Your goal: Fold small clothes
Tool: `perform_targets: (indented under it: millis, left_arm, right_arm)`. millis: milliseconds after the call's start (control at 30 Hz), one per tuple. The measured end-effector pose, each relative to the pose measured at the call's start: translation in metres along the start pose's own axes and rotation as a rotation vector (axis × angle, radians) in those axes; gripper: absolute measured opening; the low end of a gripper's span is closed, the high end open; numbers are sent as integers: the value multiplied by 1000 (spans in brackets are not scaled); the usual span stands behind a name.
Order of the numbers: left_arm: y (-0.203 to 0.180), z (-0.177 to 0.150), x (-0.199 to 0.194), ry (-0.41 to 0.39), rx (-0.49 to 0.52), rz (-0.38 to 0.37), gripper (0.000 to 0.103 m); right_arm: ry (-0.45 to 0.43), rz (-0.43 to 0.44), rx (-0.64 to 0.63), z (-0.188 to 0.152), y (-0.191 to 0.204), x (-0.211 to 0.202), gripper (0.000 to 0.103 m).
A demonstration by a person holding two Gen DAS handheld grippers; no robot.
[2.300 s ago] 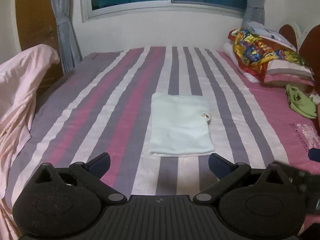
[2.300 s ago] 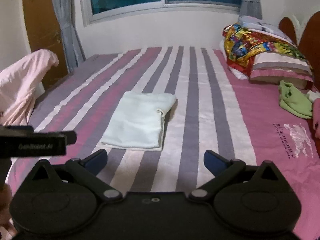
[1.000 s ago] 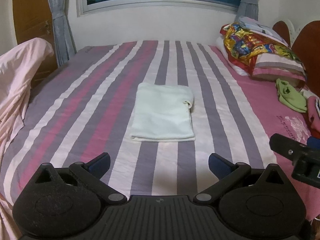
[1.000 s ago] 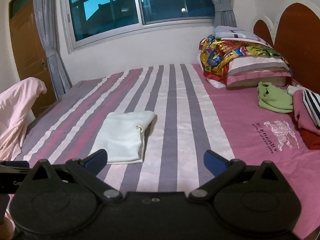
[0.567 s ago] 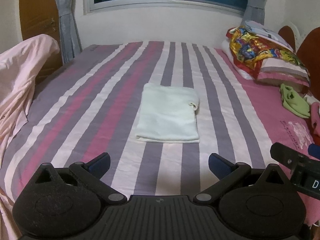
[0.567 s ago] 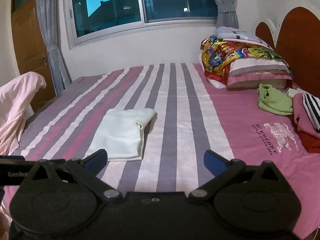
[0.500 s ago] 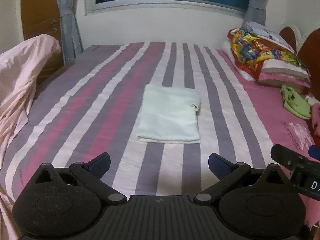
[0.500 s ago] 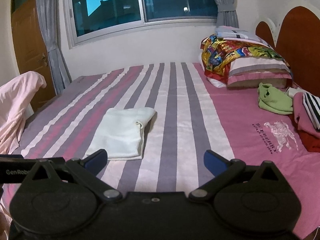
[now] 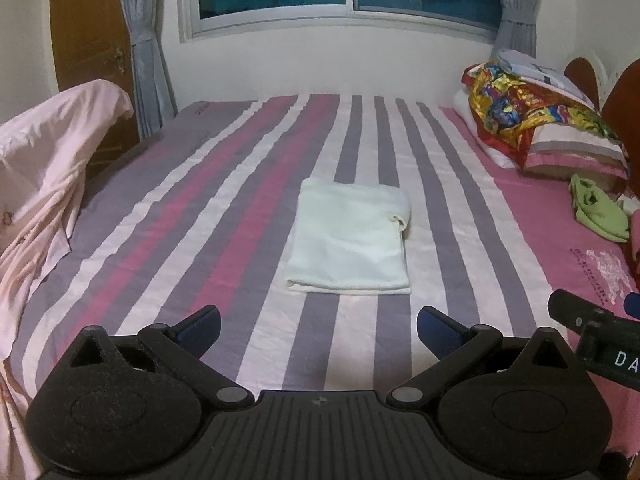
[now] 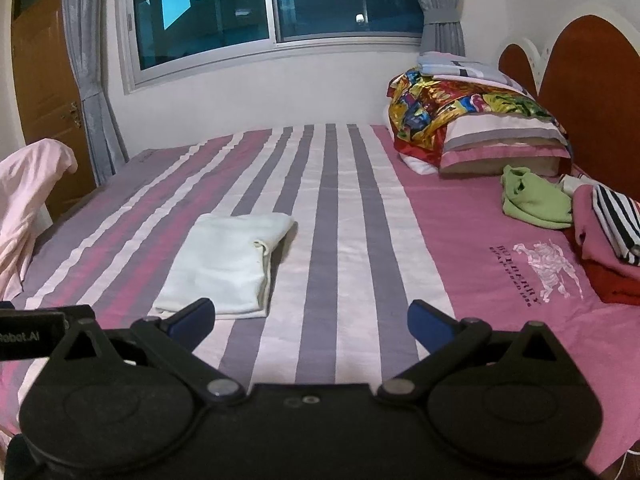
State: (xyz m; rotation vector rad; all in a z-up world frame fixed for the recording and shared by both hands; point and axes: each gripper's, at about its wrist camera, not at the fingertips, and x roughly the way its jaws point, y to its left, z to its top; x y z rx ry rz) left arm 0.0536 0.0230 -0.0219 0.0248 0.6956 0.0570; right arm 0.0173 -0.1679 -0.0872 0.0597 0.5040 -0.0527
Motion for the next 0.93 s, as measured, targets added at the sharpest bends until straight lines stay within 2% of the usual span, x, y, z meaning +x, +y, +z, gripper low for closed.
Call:
perform_targets:
  millis: [433,600,800,933]
  left_arm:
    - [0,0,4,11,-4,-1,103]
    - [4,-3,11,34,-15,-29,103]
    - [8,-5,9,5,-16,-81,103]
    - [5,-7,9,-16,12,-29,103]
  right_arm:
    - [9,2,2,1,-1,1,103]
    - [9,5,3,1,-1,2,103]
    - [14,10,5,-1,-1,4,103]
    - [15,9,0,-2,0,5,103]
